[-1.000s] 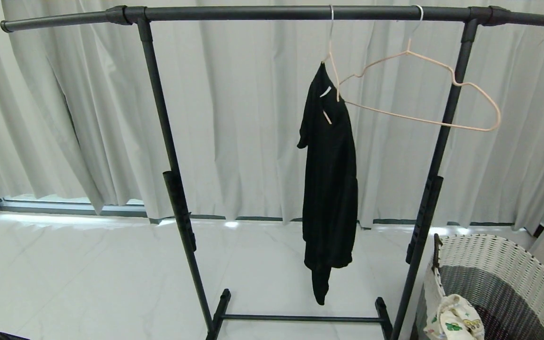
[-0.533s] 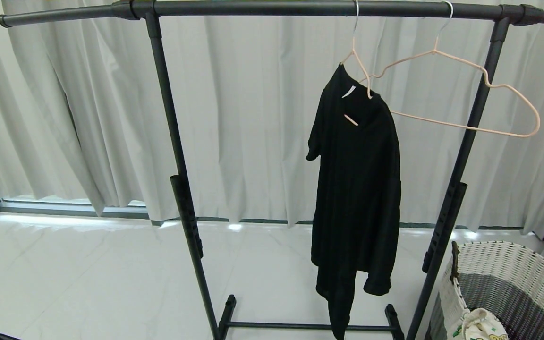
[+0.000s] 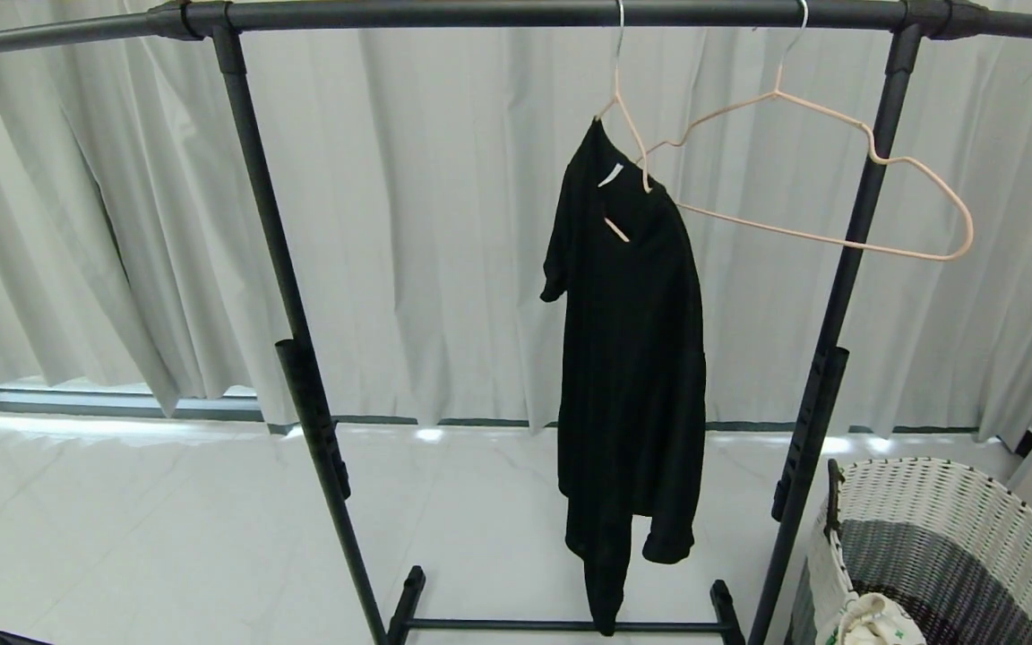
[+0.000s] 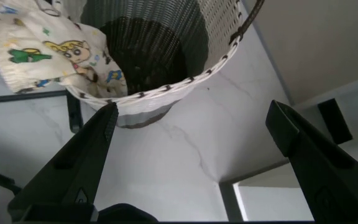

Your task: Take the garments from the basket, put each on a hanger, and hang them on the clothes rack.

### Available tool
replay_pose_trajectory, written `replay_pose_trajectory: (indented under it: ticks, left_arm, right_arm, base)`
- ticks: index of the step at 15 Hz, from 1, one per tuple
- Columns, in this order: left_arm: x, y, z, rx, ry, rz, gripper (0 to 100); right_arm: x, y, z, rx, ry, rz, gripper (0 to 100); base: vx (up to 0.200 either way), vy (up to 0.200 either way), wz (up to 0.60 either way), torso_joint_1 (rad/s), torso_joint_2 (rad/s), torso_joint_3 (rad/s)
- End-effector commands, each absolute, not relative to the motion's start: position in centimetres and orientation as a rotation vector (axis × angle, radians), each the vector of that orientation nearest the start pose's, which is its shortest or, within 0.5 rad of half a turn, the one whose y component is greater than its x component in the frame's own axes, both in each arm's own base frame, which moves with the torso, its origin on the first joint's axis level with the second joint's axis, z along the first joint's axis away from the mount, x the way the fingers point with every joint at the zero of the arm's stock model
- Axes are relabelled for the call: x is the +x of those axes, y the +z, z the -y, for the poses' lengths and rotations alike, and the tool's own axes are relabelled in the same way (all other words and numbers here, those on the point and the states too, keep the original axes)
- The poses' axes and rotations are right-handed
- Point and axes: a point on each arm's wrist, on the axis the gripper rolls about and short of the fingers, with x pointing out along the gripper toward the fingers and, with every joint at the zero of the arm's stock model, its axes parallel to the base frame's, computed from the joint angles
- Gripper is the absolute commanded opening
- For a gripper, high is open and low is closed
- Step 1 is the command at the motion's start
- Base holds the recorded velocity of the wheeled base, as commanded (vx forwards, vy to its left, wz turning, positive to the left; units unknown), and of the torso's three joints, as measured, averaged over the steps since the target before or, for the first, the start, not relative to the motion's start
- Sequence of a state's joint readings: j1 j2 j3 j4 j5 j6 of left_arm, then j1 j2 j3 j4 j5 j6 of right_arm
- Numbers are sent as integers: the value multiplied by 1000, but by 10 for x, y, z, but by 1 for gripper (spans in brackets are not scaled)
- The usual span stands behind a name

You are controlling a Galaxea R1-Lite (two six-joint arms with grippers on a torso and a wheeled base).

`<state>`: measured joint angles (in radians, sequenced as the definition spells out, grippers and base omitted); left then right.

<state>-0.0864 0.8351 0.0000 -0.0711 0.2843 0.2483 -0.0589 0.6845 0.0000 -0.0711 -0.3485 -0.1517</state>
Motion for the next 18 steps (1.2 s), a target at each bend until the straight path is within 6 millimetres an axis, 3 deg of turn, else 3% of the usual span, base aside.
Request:
replay_pose_trajectory:
  ticks: [1,11,14,17,18]
  left_arm:
    - [46,73,-2,378,95,-777,100]
    - [46,73,-2,362,95,-782,100]
    - [46,73,-2,363,95,-784,100]
    - [46,73,-2,358,99,-776,100]
    - [46,73,-2,358,99,-778,100]
  right_arm:
    - [33,80,10,-234,-347,-641,100]
    - [37,78,6,-266,-246,-662,100]
    - [39,76,0,-228,4,-677,100]
    - [65,91,-5,-184,107,-729,100]
    - [105,112,-8,-128,93,-742,100]
  base:
    - [0,0,0,0,0,0]
    - [40,0,0,0,1,0]
    - [0,0,0,0,0,0]
    - [0,0,0,0,0,0]
    - [0,0,0,0,0,0]
